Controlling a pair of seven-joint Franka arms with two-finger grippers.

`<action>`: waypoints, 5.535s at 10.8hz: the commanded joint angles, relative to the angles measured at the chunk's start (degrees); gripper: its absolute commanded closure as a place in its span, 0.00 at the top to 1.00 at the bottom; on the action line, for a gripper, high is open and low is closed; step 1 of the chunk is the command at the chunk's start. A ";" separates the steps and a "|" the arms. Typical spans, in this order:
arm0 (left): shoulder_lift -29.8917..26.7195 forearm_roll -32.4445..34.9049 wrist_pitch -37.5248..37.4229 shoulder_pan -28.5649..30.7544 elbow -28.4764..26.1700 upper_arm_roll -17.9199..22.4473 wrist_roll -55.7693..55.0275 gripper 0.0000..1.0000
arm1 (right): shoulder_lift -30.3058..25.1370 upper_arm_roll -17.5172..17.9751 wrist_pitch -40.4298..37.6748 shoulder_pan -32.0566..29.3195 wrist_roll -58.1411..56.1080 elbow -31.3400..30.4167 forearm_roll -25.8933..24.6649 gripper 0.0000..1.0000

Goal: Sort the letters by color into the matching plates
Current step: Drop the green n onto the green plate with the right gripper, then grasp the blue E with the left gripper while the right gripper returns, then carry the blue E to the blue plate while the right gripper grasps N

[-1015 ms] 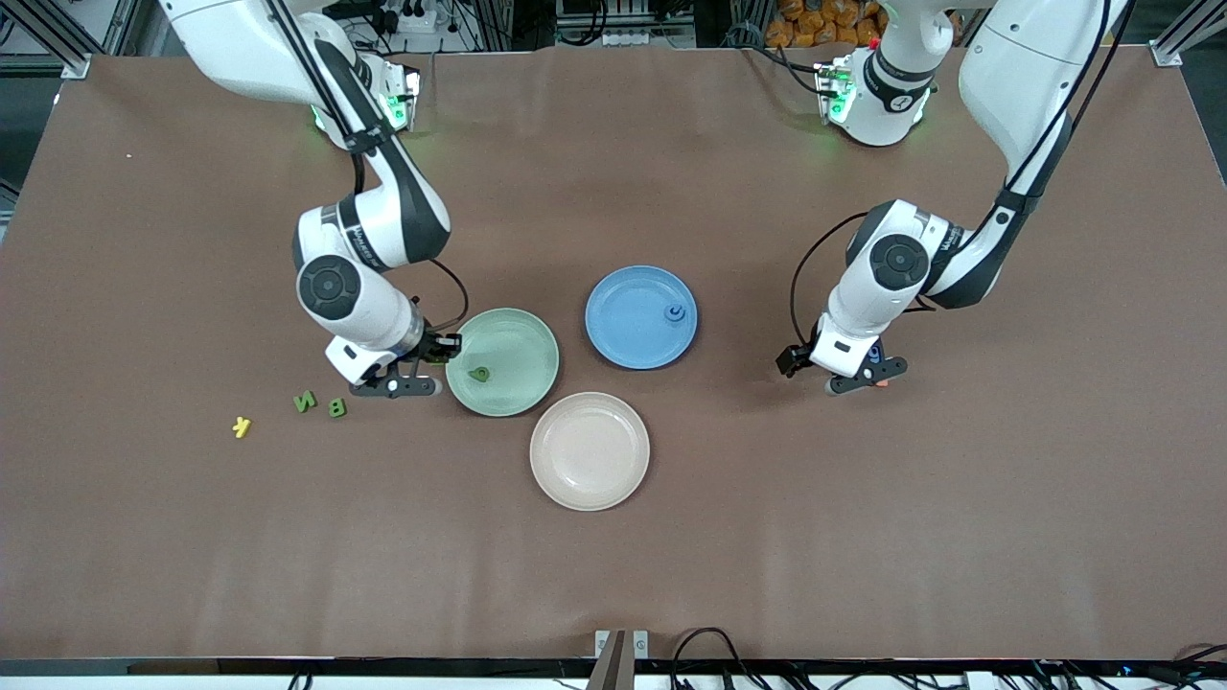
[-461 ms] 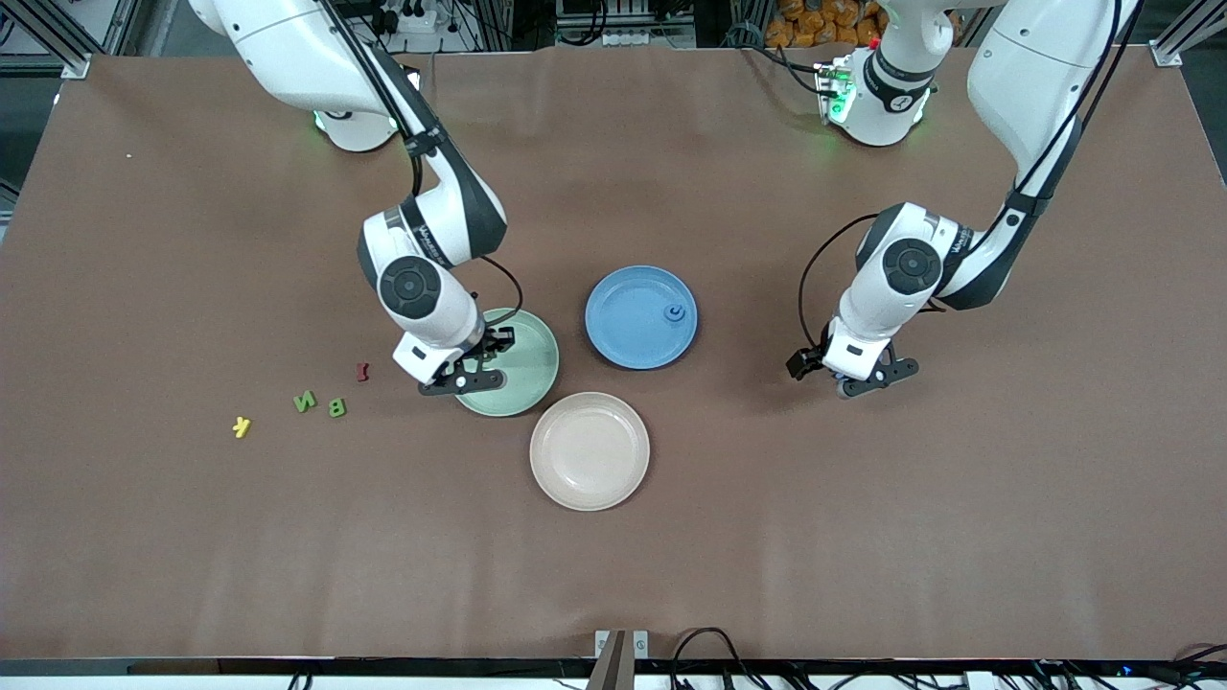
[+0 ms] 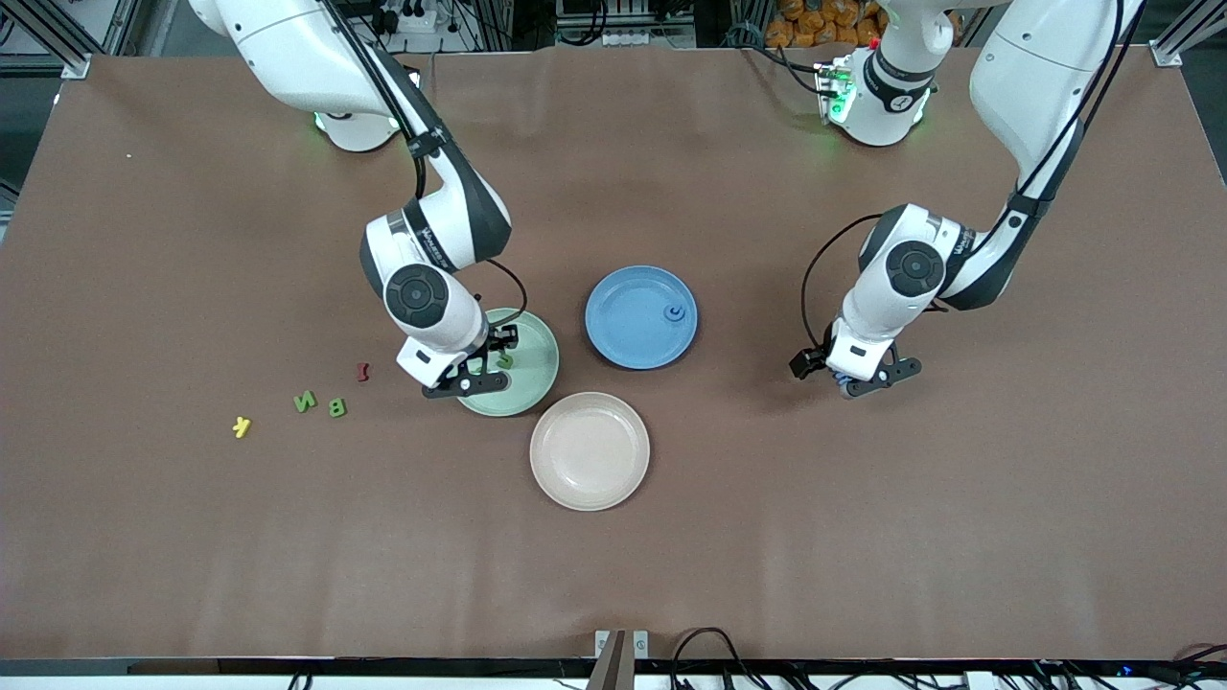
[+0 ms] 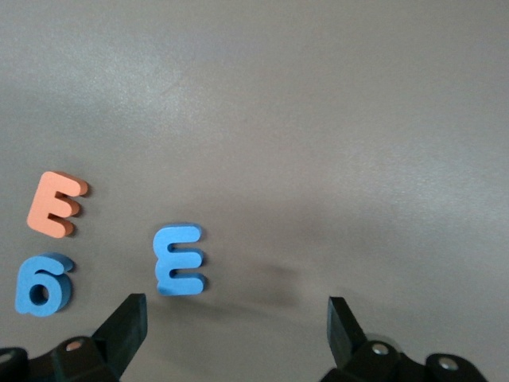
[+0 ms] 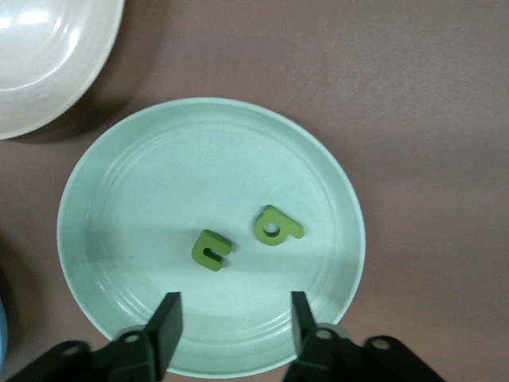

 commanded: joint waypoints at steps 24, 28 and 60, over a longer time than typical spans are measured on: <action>2.11 4.30 1.45 3.84 0.63 -0.10 -1.26 0.00 | -0.27 -0.48 9.76 -29.16 -60.74 -3.42 -8.51 1.00; 1.84 4.39 1.36 3.14 0.72 -0.18 -1.35 0.00 | -1.33 1.99 17.25 -32.35 -61.10 -9.05 -8.51 1.00; 2.54 3.42 -4.62 -18.65 10.91 -1.59 -25.07 0.00 | 1.92 3.39 29.83 -35.07 -63.03 -15.04 -9.57 0.54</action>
